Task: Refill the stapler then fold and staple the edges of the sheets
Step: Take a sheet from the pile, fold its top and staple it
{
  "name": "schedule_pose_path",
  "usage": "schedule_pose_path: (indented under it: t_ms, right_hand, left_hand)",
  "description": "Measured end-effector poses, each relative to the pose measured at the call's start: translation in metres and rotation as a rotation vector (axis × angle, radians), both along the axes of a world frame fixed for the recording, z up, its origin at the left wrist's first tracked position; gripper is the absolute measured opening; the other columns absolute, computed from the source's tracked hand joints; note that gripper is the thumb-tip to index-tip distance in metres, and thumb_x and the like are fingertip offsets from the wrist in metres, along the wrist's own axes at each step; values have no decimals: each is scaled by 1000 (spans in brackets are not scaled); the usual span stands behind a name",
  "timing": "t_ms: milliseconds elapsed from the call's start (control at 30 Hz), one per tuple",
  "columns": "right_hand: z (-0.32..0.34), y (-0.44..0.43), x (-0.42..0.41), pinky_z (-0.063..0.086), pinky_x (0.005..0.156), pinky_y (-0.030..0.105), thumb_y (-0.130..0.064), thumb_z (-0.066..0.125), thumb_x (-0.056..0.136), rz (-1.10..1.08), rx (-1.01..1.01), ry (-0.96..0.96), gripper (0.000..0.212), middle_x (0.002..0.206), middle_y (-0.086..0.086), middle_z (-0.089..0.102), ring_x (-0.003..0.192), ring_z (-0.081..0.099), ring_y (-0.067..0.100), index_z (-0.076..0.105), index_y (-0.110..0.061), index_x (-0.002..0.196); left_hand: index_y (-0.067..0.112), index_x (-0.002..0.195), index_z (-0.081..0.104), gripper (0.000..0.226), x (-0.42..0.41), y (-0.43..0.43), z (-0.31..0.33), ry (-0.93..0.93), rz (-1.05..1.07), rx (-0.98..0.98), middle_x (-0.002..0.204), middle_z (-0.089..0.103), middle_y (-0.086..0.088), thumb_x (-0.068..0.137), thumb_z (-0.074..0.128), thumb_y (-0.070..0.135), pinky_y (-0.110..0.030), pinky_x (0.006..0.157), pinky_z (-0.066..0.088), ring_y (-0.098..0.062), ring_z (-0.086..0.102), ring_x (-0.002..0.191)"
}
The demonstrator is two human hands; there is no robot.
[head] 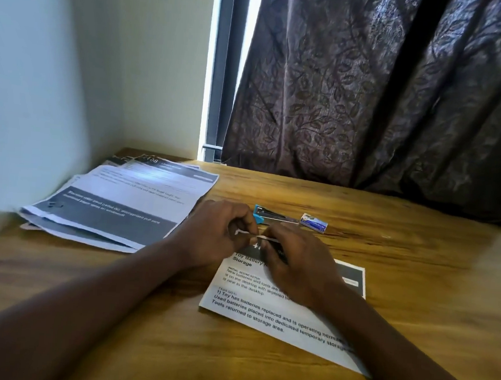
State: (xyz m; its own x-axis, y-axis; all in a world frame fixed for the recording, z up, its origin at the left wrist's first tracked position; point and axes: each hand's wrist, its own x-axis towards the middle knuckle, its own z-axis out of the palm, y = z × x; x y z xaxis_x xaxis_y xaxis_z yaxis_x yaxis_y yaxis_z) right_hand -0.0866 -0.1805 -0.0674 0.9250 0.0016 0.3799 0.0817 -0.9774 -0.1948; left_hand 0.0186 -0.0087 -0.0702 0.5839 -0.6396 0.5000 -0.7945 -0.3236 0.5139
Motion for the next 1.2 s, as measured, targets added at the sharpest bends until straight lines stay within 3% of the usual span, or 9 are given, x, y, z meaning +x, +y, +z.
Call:
schedule_pose_path:
  t_ms: [233,433,600,733,900,967,1067,1200]
  right_hand:
    - [-2,-7,6,48,87,38,-41,46,102,14,44,25,24,114,-4,64,105,58,20,58,-26,115]
    - [-4,-12,3,45,93,34,-43,46,103,54,90,36,37,129,-5,63,117,55,17,55,-27,135]
    - [-4,-16,5,47,92,35,-44,47,102,91,120,19,29,124,-7,64,112,57,15,58,-30,125]
    - [-6,-19,6,42,85,32,-45,47,101,108,155,8,29,119,-11,63,108,56,12,58,-30,124]
    - [-7,-22,10,39,80,30,-46,50,98,139,174,-33,16,102,-18,58,95,52,7,58,-35,106]
    - [-9,-22,11,39,79,29,-46,51,97,143,191,-29,13,100,-19,57,95,52,7,57,-37,104]
    - [-9,-20,12,46,79,34,-49,50,93,146,249,-24,16,96,-16,62,93,55,8,59,-36,97]
    - [-7,-22,15,50,76,39,-46,53,91,139,327,-47,15,88,-15,64,87,58,7,60,-33,88]
  left_hand:
    - [29,109,70,18,10,-10,14,-67,146,-50,107,72,16,92,72,29,-26,82,55,-3,66,97]
    - [33,142,53,51,37,-43,32,-10,105,428,145,54,0,94,67,39,-39,106,44,-21,51,129]
    - [34,123,70,32,47,-53,38,-71,50,487,121,70,6,91,71,36,-34,92,52,-9,57,98]
    - [23,108,78,21,51,-44,39,211,42,302,107,76,6,89,76,29,-36,91,56,-11,66,99]
    - [4,113,71,38,21,-7,50,910,3,-352,112,74,-17,82,71,27,-30,74,64,-26,74,94]
    - [5,113,69,46,9,7,50,998,-5,-456,109,77,-17,76,69,33,-28,67,63,-27,76,89]
    - [6,114,68,46,1,21,40,1008,8,-538,108,78,-15,77,68,33,-26,68,61,-24,77,90]
    - [6,110,70,45,0,24,33,991,46,-507,104,79,-13,75,69,34,-25,72,61,-19,77,91]
